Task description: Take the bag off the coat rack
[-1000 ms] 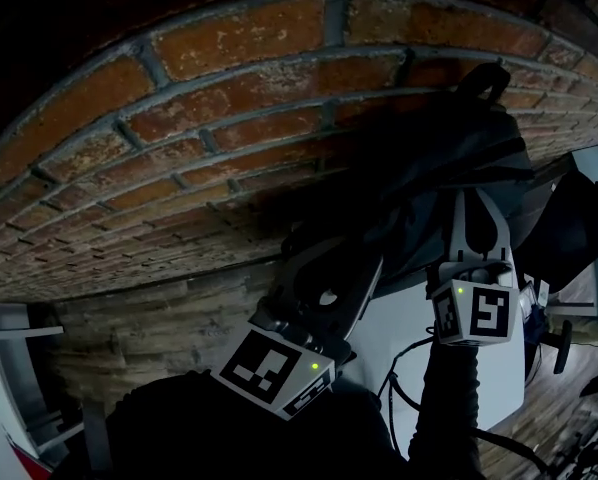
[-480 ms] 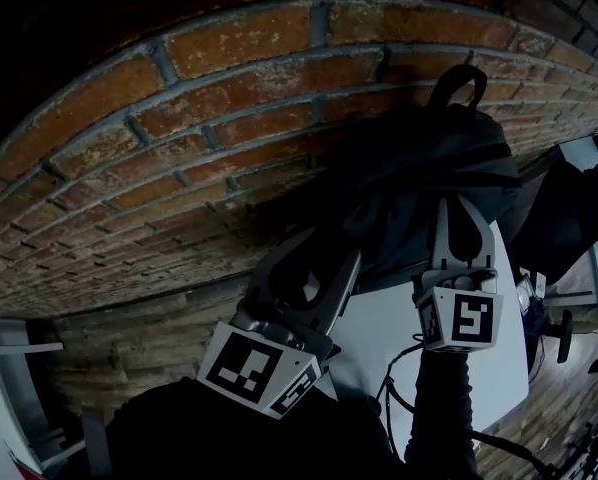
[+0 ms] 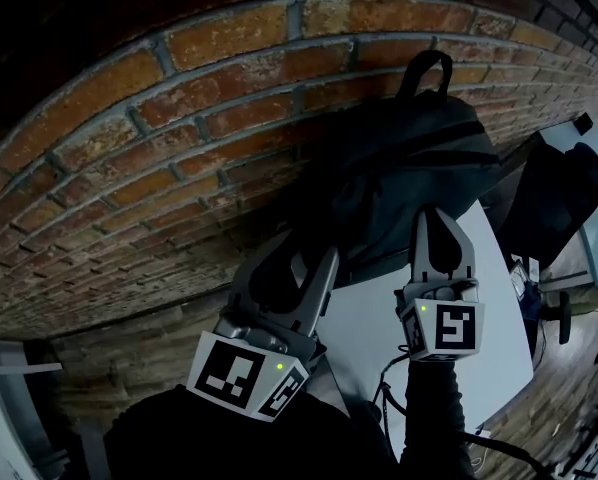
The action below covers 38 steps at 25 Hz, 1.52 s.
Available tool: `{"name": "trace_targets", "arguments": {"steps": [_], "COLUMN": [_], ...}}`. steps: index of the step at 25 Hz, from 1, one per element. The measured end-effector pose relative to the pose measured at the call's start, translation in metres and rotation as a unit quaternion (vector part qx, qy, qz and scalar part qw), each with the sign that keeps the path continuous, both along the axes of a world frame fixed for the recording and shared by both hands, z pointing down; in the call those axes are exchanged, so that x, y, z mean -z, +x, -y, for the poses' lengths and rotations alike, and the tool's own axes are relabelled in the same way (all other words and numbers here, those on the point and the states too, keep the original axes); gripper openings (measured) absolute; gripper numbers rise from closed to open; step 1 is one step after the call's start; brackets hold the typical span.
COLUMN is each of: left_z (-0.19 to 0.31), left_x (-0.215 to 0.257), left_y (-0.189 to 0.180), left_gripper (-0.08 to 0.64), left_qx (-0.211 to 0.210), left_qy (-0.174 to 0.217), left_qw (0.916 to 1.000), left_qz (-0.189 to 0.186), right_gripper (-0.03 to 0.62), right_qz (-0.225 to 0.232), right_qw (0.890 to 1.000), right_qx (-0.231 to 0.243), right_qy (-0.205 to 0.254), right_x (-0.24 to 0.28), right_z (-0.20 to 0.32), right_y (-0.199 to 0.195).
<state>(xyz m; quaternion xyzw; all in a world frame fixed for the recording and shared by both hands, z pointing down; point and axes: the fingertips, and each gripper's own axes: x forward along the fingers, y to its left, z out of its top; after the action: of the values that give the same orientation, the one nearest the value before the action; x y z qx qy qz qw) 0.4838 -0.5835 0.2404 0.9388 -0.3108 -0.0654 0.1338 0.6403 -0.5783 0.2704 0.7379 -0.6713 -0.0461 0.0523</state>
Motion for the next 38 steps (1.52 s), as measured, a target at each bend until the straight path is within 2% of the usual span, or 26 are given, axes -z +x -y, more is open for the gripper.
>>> {"name": "trace_targets", "arguments": {"steps": [3, 6, 9, 11, 16, 19, 22, 26, 29, 32, 38], "left_z": [-0.011, -0.026, -0.043, -0.057, -0.088, -0.105, -0.118, -0.127, -0.130, -0.132, -0.130], "left_x": [0.002, 0.003, 0.007, 0.011, 0.025, 0.022, 0.017, 0.019, 0.018, 0.020, 0.023], "left_y": [-0.004, -0.004, -0.006, -0.008, -0.003, -0.007, -0.008, -0.006, -0.004, -0.002, -0.002], "left_gripper": [0.138, 0.134, 0.079, 0.013, 0.009, 0.009, 0.009, 0.009, 0.009, 0.010, 0.009], "left_qx": [0.006, 0.004, -0.001, -0.006, -0.004, 0.006, 0.009, 0.010, 0.007, 0.006, 0.002], "left_qy": [0.009, 0.013, 0.015, 0.021, 0.076, 0.109, 0.109, 0.122, 0.127, 0.109, 0.108], "left_qw": [0.9999, 0.9999, 0.9999, 0.9997, 0.9971, 0.9939, 0.9935, 0.9915, 0.9907, 0.9933, 0.9936], "left_qz": [-0.003, -0.007, -0.009, -0.007, 0.003, 0.018, 0.031, 0.043, 0.049, 0.037, 0.032], "right_gripper": [0.017, 0.017, 0.017, 0.017, 0.017, 0.017, 0.017, 0.017, 0.015, 0.008, 0.006], "right_qz": [0.028, 0.044, 0.050, 0.054, 0.040, 0.046, 0.052, 0.045, 0.041, 0.045, 0.043], "right_qw": [0.999, 0.999, 0.998, 0.997, 0.997, 0.996, 0.996, 0.997, 0.997, 0.996, 0.996], "right_qx": [0.008, 0.030, 0.046, 0.053, 0.058, 0.051, 0.050, 0.044, 0.047, 0.049, 0.050], "right_qy": [-0.015, -0.004, 0.010, 0.018, 0.036, 0.053, 0.057, 0.041, 0.051, 0.055, 0.062], "right_x": [-0.013, -0.007, 0.008, 0.018, 0.037, 0.042, 0.041, 0.035, 0.039, 0.043, 0.049], "right_z": [-0.021, -0.043, -0.068, -0.085, -0.119, -0.134, -0.150, -0.159, -0.157, -0.156, -0.152], "right_y": [-0.013, -0.036, -0.058, -0.070, -0.084, -0.095, -0.100, -0.104, -0.108, -0.111, -0.113]}}
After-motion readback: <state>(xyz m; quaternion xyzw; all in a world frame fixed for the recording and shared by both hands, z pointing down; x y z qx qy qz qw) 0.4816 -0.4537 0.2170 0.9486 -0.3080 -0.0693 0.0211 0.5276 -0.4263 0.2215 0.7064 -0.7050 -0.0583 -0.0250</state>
